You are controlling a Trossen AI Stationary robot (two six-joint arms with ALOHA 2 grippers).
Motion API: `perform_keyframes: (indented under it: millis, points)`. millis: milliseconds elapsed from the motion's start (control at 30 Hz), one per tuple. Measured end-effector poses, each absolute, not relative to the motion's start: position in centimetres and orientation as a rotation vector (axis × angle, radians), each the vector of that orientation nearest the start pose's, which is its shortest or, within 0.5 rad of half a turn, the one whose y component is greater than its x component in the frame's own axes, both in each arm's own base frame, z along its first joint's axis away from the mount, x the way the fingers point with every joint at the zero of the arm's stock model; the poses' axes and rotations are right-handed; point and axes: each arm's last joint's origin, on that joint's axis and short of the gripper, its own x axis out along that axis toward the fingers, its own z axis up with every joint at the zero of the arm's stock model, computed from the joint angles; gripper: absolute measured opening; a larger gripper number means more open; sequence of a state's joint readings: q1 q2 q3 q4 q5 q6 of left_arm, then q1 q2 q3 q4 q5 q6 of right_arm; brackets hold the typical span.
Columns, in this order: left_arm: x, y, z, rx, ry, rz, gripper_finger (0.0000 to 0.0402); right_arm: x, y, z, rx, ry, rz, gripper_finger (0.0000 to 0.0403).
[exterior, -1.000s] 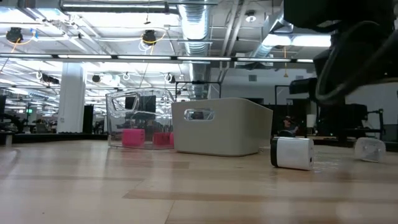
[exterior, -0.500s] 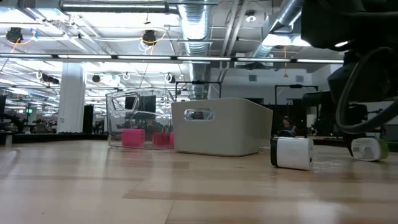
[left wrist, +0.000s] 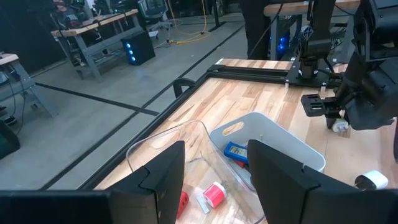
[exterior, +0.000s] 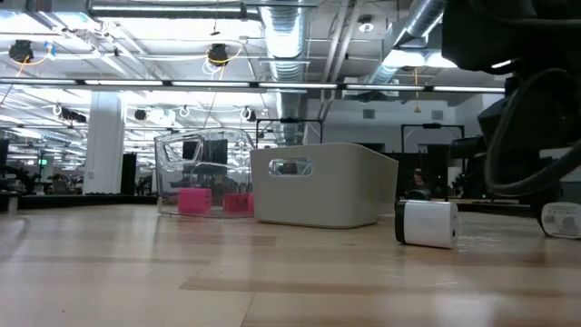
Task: Pick & Place Office items
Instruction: Put the green charger adapter into the transparent bin
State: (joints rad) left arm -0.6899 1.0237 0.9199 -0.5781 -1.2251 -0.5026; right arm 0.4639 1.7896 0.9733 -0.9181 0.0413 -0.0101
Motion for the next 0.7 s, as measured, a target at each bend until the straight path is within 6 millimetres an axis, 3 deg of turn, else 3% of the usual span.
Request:
perform_keyframes:
  millis: [100, 167, 300, 400, 567, 700]
  points:
    - [16.6, -10.2, 31.4, 0.079, 0.253, 0.589, 0.0170, 25.4, 12.8, 13.6, -0.364, 1.658, 0.292, 0.0123]
    - [16.6, -10.2, 31.4, 0.079, 0.253, 0.589, 0.0170, 27.0, 14.1, 14.7, -0.294, 1.540, 0.290, 0.0123]
    - [16.6, -10.2, 31.4, 0.079, 0.253, 0.590, 0.0170, 29.3, 17.2, 17.9, -0.242, 1.308, 0.365, 0.0123]
    - [16.6, -10.2, 31.5, 0.078, 0.252, 0.589, 0.0170, 31.5, 18.6, 21.5, -0.272, 1.080, 0.368, 0.0123]
    - [16.7, -10.2, 31.5, 0.068, 0.245, 0.589, 0.0170, 34.9, 17.2, 26.3, -0.426, 0.831, 0.230, 0.0123]
    - [16.7, -10.2, 31.5, 0.065, 0.243, 0.589, 0.0170, 37.6, 13.3, 27.9, -0.463, 0.720, 0.150, 0.0123]
